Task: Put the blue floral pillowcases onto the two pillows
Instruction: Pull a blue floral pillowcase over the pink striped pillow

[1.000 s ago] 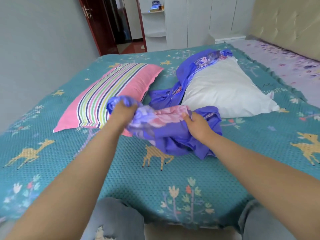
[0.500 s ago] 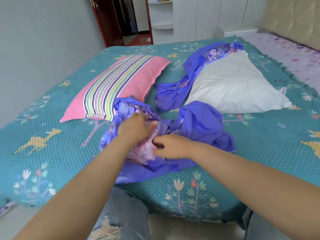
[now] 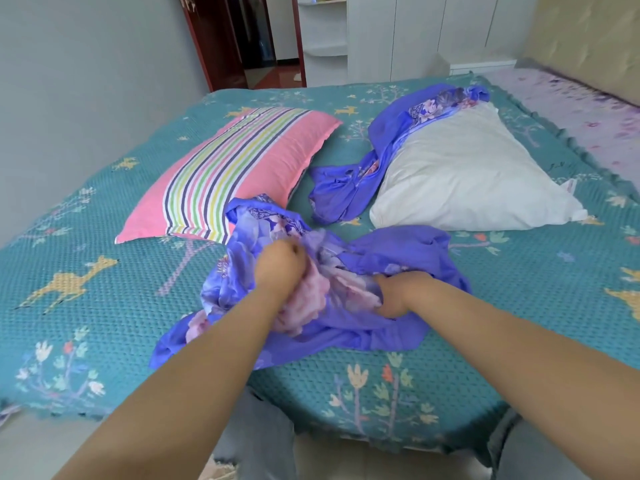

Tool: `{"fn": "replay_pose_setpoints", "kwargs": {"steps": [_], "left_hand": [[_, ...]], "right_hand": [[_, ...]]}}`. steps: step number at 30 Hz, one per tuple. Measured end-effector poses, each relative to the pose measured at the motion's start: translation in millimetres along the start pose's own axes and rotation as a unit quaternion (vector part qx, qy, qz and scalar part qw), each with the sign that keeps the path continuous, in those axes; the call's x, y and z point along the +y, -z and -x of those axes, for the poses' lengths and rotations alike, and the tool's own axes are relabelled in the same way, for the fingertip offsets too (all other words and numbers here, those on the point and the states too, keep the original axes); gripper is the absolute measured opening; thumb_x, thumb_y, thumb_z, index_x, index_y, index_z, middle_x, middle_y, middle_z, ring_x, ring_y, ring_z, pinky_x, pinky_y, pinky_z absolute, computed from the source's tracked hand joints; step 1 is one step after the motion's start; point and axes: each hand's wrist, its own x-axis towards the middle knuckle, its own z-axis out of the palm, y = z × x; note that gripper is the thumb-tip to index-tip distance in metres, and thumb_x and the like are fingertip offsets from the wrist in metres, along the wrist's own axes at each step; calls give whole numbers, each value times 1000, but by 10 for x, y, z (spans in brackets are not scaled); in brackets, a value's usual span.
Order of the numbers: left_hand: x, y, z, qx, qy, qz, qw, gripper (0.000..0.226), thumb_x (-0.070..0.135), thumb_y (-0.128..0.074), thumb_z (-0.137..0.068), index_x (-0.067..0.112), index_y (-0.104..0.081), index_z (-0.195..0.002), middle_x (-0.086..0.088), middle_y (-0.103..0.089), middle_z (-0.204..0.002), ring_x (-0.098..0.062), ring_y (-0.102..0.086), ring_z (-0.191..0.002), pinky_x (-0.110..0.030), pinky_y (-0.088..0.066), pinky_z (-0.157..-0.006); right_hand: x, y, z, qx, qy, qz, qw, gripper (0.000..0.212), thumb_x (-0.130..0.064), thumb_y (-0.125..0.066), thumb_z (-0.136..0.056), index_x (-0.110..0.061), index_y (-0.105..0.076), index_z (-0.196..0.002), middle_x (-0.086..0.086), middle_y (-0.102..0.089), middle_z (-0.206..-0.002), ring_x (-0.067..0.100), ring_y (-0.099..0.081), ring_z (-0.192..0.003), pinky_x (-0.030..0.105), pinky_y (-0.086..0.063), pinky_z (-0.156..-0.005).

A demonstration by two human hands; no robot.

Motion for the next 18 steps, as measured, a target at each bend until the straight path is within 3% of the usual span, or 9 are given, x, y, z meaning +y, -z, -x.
{"fn": "replay_pose_setpoints", "kwargs": {"steps": [3, 5, 6, 8, 10, 12, 14, 16, 18], "left_hand": [[-174, 328, -178, 141, 85, 252, 954, 31, 15, -48, -90, 11, -50, -59, -4, -51, -54, -24, -43, -60, -29, -32, -61], [-266, 415, -215, 114, 152, 401, 896, 31, 16, -45, -87, 12, -47, -56, 0, -43, -41, -23, -40, -45, -32, -35, -53], [-292, 421, -195, 73, 178, 419, 888, 30, 17, -43, -88, 9, -53, -62, -4, -48, -43, -23, -43, -42, -32, -37, -50], [-390, 391, -142, 1, 158, 300, 941, 31, 21, -41, -92, 7, -55, -67, -16, -58, -61, -27, -52, -59, -34, -40, -58], [-546, 399, -100, -44, 91, 93, 991, 29, 25, -44, -92, 10, -51, -69, -19, -62, -81, -30, -55, -80, -33, -39, -70], [-648, 444, -111, -96, 38, -55, 993, 24, 30, -46, -90, 13, -55, -75, -18, -63, -93, -32, -59, -94, -34, -41, -78], [-699, 473, -160, -102, 24, -67, 992, 32, 38, -48, -90, 17, -51, -66, -10, -61, -80, -31, -61, -90, -32, -42, -73], [-662, 522, -189, 18, 17, 48, 999, 34, 45, -49, -90, 21, -53, -68, -3, -60, -75, -25, -59, -79, -31, -43, -69], [-613, 611, -269, 190, 18, 164, 968, 21, 39, -53, -89, 19, -60, -85, -1, -62, -93, -22, -57, -84, -32, -45, -74]], "right_hand": [[92, 73, 13, 4, -26, -43, 999, 93, -66, -40, -83, -17, 0, -151, 8, -27, -154, 28, -36, -136, 39, -31, -110], [96, 164, 32, 12, -33, -74, 997, 96, -68, -42, -82, -12, -5, -150, 8, -36, -150, 27, -41, -133, 36, -34, -107], [82, 206, 50, 31, -36, -80, 996, 93, -68, -44, -82, -11, -14, -149, 6, -40, -147, 26, -43, -131, 35, -36, -104], [44, 252, 85, 110, -38, -82, 990, 77, -65, -47, -83, -14, -35, -139, 5, -51, -138, 26, -51, -122, 35, -41, -94], [-22, 255, 80, 203, -34, -107, 973, 61, -56, -49, -88, -14, -38, -130, 8, -56, -129, 28, -57, -113, 36, -45, -83], [-83, 263, 44, 242, -42, -188, 951, 63, -50, -53, -88, -11, -31, -132, 12, -53, -130, 32, -55, -115, 38, -44, -82], [-123, 337, 8, 214, -93, -338, 912, 78, -49, -57, -87, -6, -19, -141, 17, -42, -140, 35, -45, -127, 40, -39, -97], [-139, 402, -39, 171, -135, -358, 908, 83, -48, -55, -89, 0, -15, -144, 19, -32, -147, 35, -36, -133, 41, -32, -106], [-163, 461, -48, 133, -122, -279, 943, 69, -48, -49, -92, 0, -34, -138, 17, -43, -141, 34, -45, -126, 38, -37, -100]]}}
